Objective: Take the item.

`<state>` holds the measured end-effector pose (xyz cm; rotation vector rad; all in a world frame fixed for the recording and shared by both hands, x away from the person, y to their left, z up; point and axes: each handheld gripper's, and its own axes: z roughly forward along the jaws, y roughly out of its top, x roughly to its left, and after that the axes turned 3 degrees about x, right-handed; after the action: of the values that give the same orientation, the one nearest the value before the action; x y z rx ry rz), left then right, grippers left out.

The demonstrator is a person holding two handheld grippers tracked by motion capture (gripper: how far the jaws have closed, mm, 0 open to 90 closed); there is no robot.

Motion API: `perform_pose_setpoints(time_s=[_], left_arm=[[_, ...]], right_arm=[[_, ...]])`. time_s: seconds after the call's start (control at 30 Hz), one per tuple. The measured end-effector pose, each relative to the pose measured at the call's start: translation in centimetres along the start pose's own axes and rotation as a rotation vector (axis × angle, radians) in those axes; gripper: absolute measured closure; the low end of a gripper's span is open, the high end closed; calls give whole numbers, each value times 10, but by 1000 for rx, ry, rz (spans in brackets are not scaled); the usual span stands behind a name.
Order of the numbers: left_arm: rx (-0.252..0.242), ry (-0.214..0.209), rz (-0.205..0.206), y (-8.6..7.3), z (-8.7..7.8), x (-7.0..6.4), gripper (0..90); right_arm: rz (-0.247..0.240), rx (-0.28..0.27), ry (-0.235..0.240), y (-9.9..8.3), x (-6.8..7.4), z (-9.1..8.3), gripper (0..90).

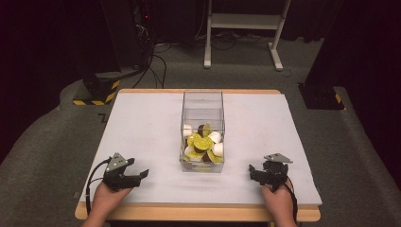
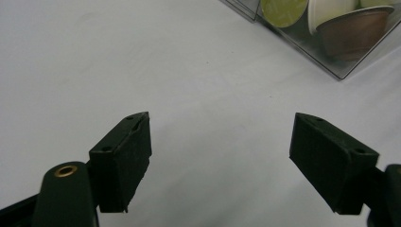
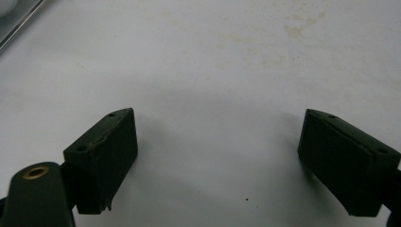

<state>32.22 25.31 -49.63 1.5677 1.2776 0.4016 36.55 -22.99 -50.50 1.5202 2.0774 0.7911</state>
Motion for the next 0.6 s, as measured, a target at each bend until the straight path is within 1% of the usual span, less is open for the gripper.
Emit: perform_pose_setpoints(time_s=[0.03, 0.07, 0.1, 0.23, 0.27, 0.37, 0.4, 0.43, 0.47, 0.5, 0.53, 0.6], left_arm=[[-3, -3, -3, 0, 0, -1, 219], [1, -5, 3, 0, 1, -2, 221], [-14, -7, -16, 1, 2, -4, 222], [-8, -22, -3, 2, 2, -6, 222], [-13, -27, -11, 2, 3, -8, 223], [-6, -33, -1, 2, 4, -10, 224], [-18, -36, -20, 2, 5, -12, 225], [-12, -39, -12, 3, 5, -12, 225], [4, -39, 16, 3, 5, -10, 226], [-3, -43, 3, 2, 6, -12, 226], [-10, -47, 0, 2, 7, -14, 226], [1, -48, 18, 2, 6, -15, 229]], right_arm=[[0, 0, 0, 0, 0, 0, 127], [0, 0, 0, 0, 0, 0, 127], [0, 0, 0, 0, 0, 0, 127], [0, 0, 0, 0, 0, 0, 127], [0, 0, 0, 0, 0, 0, 127], [0, 0, 0, 0, 0, 0, 127], [0, 0, 0, 0, 0, 0, 127], [0, 0, 0, 0, 0, 0, 128], [0, 0, 0, 0, 0, 0, 127], [0, 0, 0, 0, 0, 0, 127], [0, 0, 0, 0, 0, 0, 127], [0, 0, 0, 0, 0, 0, 127]])
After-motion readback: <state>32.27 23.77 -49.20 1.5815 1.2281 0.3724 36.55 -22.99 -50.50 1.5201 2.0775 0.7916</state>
